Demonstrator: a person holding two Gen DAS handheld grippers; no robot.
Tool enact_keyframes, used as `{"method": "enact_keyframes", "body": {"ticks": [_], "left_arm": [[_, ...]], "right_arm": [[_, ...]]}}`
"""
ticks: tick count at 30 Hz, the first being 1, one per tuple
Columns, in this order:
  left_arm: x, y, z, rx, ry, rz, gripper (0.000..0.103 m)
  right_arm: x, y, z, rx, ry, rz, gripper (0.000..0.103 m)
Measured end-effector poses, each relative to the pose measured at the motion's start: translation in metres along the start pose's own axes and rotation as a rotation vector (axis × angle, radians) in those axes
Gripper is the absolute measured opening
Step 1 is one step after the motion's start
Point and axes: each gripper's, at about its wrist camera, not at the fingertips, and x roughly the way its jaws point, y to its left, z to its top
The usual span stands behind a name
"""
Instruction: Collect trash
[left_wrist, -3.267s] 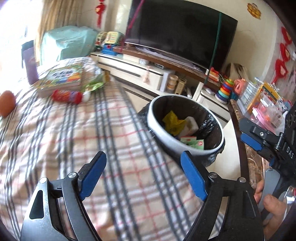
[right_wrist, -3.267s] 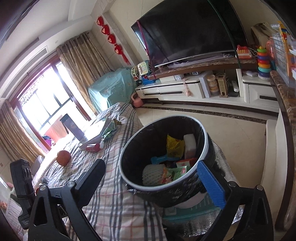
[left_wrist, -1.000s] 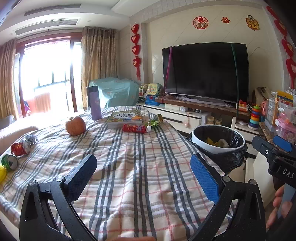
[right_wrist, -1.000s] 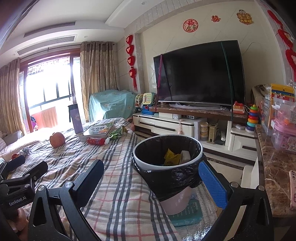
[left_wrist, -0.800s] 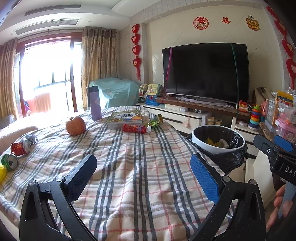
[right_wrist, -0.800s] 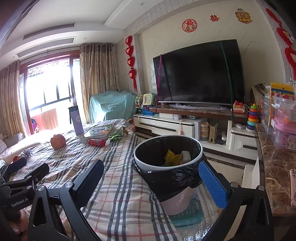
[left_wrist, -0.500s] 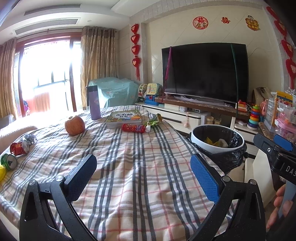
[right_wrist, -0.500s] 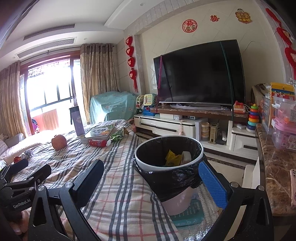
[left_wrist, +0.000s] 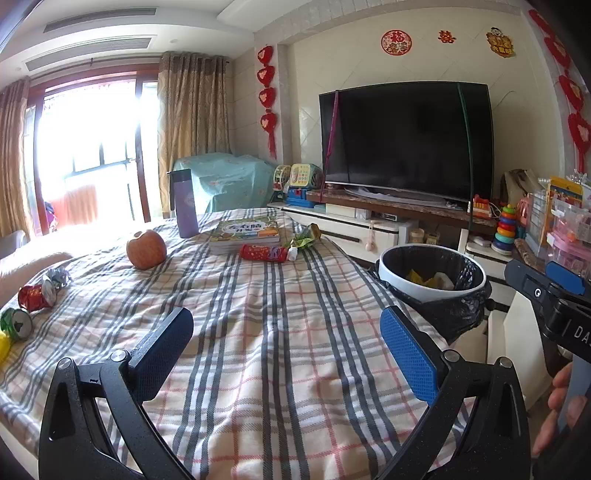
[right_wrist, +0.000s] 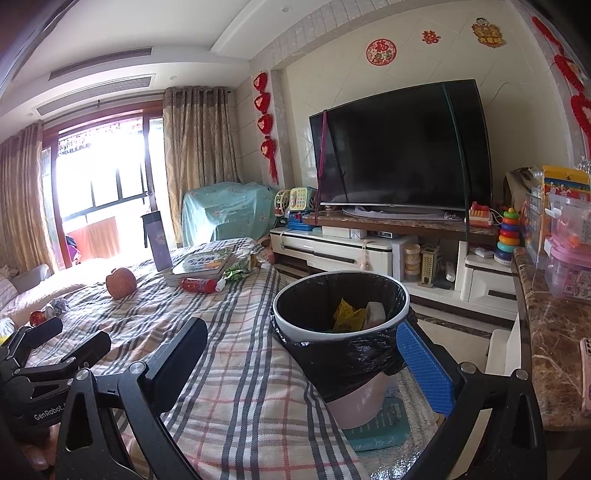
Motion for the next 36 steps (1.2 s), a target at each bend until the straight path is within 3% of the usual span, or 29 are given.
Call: {"method": "enact_keyframes", "body": {"ticks": [36], "left_arm": [[0.0091,-0.0026,-0.0024,0.004,0.022,-0.025,0.103]], "right_arm": [[-0.0007,0.0004,0.0016,0.008,-0.005,0.029,0.103]]}}
